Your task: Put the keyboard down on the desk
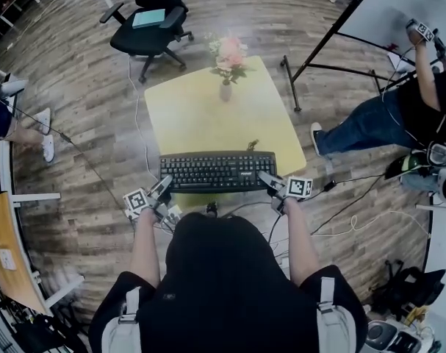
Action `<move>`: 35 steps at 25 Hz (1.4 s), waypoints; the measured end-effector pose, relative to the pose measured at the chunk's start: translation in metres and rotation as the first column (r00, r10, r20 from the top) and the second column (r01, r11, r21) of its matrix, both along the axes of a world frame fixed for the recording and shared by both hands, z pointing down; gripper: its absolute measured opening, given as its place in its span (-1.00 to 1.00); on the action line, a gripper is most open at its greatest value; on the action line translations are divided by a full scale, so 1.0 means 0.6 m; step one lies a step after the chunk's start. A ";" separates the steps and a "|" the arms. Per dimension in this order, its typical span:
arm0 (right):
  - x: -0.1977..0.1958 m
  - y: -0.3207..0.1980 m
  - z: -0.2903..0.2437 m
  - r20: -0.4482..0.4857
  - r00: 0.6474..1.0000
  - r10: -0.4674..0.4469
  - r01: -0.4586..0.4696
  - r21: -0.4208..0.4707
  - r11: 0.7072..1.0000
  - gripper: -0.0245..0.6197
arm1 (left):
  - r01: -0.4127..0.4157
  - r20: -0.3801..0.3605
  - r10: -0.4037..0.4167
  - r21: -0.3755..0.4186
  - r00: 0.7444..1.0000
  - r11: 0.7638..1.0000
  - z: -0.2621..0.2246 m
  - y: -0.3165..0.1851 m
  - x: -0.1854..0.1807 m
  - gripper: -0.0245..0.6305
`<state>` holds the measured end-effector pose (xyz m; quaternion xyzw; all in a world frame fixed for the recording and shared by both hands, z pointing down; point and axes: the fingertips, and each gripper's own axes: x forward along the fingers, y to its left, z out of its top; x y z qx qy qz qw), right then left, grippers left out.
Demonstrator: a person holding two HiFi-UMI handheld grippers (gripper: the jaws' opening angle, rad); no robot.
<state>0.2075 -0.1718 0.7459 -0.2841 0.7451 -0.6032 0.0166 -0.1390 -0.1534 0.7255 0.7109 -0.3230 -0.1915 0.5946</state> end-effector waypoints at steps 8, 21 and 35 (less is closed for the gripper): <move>-0.028 -0.051 0.029 -0.038 0.999 -0.012 0.012 0.000 1.000 -0.38 | 0.007 0.015 -0.006 -0.047 1.000 0.999 0.022 -0.045 -0.029 -0.55; -0.050 -0.088 0.068 -0.047 0.999 -0.005 0.002 -0.049 0.999 -0.36 | 0.002 -0.010 -0.003 -0.086 1.000 0.996 0.056 -0.089 -0.040 -0.55; -0.069 -0.105 0.096 -0.101 0.995 0.010 -0.017 -0.069 0.997 -0.30 | -0.006 0.112 0.018 -0.103 0.994 0.995 0.104 -0.112 -0.063 -0.51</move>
